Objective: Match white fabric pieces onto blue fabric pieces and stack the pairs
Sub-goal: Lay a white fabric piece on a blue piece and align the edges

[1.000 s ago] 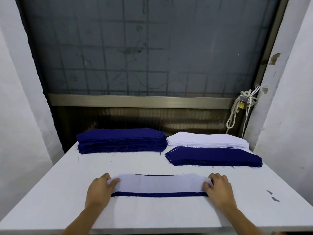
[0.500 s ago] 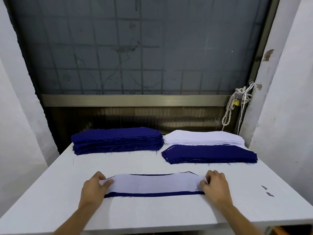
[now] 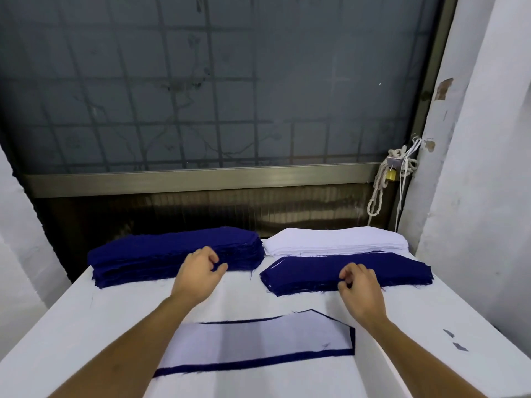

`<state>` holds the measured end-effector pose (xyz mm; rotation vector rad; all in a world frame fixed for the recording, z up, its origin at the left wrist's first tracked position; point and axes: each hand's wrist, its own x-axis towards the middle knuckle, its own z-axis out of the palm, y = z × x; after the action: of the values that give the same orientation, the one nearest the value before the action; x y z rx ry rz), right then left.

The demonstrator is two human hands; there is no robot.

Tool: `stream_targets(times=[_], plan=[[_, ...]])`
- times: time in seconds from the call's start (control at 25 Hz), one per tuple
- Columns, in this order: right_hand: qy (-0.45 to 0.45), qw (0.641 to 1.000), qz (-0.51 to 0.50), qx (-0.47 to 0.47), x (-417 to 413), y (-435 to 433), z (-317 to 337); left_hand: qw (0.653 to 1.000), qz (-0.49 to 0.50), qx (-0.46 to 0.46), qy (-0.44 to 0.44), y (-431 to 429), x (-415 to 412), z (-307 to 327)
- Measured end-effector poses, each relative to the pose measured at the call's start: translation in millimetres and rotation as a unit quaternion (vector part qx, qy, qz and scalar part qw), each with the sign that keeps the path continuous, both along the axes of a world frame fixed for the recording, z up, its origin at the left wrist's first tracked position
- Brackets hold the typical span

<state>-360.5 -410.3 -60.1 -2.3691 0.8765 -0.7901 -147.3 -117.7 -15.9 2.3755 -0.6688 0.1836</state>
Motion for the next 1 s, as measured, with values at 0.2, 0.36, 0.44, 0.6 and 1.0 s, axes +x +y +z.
stream_targets(times=[0.2, 0.36, 0.44, 0.6, 1.0], plan=[[0.014, 1.0, 0.002, -0.027, 35.7, -44.0, 15.6, 0.998, -0.063, 0.031, 0.012, -97.8, 23.1, 23.4], [0.036, 0.998, 0.003, -0.054, 67.7, -77.0, 16.4, 0.994, -0.086, 0.067, 0.026, -165.5, 45.3, 13.5], [0.046, 0.997, 0.006, -0.068, 82.3, -91.8, 14.8, 0.993, -0.081, 0.079, 0.034, -192.4, 55.5, 3.4], [0.063, 0.994, 0.01, -0.093, 113.4, -119.4, 11.7, 0.99, -0.053, 0.112, 0.065, -234.0, 73.0, -12.4], [0.122, 0.983, 0.029, -0.132, 152.8, -132.5, -17.6, 0.987, -0.093, 0.111, 0.069, -254.9, 78.6, -24.4]])
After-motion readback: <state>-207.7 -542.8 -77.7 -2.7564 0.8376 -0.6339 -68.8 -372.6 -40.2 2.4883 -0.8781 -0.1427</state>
